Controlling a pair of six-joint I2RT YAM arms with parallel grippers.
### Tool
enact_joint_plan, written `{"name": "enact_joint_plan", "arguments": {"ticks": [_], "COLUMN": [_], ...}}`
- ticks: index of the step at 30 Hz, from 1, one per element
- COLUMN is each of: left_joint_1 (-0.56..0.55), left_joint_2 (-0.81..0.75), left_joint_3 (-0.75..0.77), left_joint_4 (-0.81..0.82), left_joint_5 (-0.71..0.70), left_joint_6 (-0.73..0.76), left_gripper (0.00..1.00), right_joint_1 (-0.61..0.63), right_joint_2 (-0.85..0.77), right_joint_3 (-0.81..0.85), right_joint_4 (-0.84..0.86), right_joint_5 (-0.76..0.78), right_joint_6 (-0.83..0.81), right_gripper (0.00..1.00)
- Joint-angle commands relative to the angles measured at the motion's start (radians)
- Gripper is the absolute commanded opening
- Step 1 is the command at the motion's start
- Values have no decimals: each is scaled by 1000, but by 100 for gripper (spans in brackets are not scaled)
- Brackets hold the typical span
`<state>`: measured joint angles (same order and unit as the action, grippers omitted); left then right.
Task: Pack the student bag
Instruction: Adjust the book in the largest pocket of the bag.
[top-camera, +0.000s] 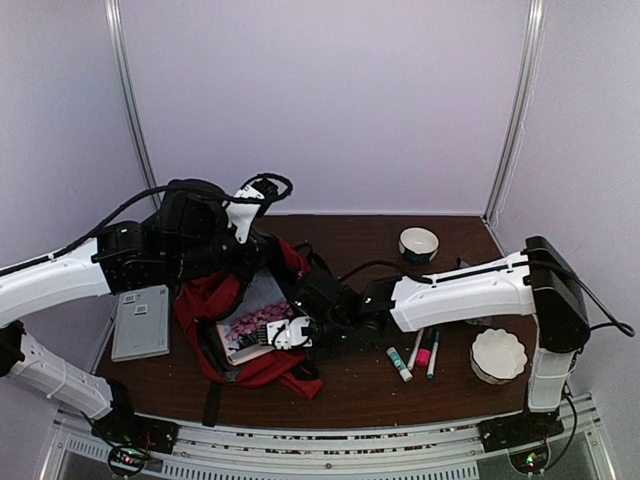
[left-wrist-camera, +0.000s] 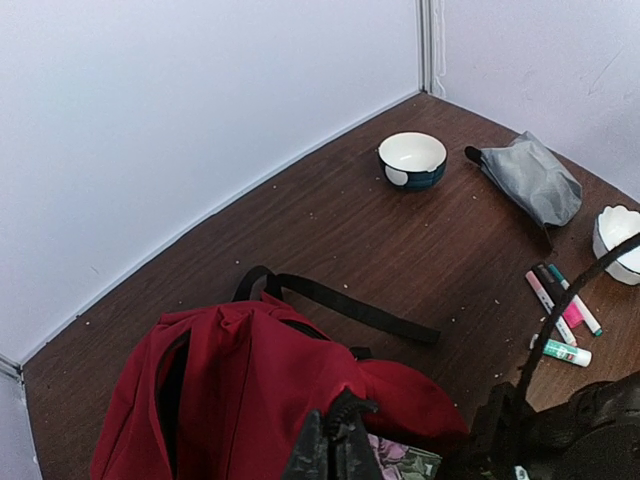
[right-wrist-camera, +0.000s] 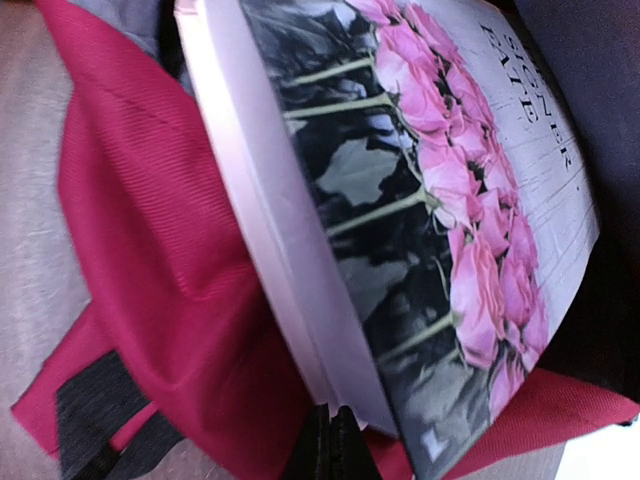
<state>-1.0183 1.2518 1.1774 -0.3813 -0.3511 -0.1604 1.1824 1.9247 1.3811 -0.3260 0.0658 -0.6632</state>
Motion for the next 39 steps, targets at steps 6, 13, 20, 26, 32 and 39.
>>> {"name": "enact_joint_plan", "arguments": {"ticks": [6,13,20,26,32,39], "left_joint_1": [-9,-9,-9,-9,-9,-8], "left_joint_2": [-7,19,23,28,27,44], "left_joint_3": [13,33,22,30,11,4], "left_joint_4": [82,68,64,34,39,50], "left_joint_5": [53,93,81,54,43,53], "left_joint_6": [-25,-27,-37,-35,-37,-78], "left_gripper": [0,0,0,0,0,0], "right_joint_1": [-6,-9,-8,-4,-111,-251], "right_joint_2": [112,199,121,-183,-357,-371], "right_joint_3": [119,212,104,-151,-225,-143], "right_joint_4": [188,214,171,10,-123,-35], "right_joint_5": [210,274,185,-111,-258,-250], "right_joint_6": [10,-19,-1,-3,122,223], "right_gripper": [0,0,3,21,28,73]}}
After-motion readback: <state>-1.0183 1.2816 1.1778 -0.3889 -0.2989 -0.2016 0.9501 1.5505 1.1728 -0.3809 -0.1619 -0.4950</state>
